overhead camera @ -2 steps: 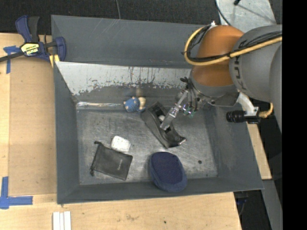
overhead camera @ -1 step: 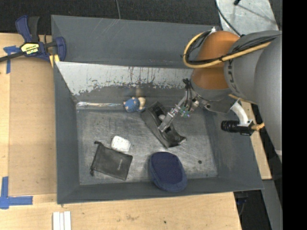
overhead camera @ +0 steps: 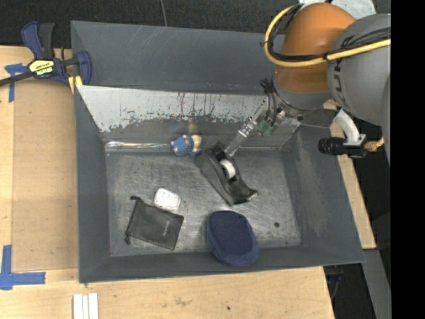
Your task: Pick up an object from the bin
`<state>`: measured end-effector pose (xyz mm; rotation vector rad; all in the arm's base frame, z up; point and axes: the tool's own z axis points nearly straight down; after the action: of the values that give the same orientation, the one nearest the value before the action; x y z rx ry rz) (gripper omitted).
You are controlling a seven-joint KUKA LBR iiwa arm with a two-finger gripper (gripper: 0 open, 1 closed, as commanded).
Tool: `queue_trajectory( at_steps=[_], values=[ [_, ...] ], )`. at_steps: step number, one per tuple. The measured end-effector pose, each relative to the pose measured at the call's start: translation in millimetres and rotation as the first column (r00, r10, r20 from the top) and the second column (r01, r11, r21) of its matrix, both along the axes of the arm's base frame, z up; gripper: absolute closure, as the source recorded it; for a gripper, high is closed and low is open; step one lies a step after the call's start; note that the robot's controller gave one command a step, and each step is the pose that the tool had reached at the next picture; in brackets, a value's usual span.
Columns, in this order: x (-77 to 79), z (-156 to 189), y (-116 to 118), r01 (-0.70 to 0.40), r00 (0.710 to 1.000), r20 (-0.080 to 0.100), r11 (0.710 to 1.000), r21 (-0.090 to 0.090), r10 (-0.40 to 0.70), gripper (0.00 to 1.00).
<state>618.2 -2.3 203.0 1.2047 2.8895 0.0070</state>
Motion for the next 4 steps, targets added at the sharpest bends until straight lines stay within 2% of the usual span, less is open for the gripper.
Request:
queue_trajectory(
  at_steps=[1,2,3,4],
  values=[
    [-86.7,-38,16,0.178,0.984,-0.016,0.984,0.0,-0.178,0.0],
    [-53.3,-128,22,0.484,0.875,-0.029,0.875,0.001,-0.484,0.0],
    [-40.0,-113,22,0.327,0.945,-0.013,0.945,-0.001,-0.327,0.0],
    [-40.6,-112,23,0.325,0.946,-0.019,0.946,0.0,-0.325,1.0]
  ],
)
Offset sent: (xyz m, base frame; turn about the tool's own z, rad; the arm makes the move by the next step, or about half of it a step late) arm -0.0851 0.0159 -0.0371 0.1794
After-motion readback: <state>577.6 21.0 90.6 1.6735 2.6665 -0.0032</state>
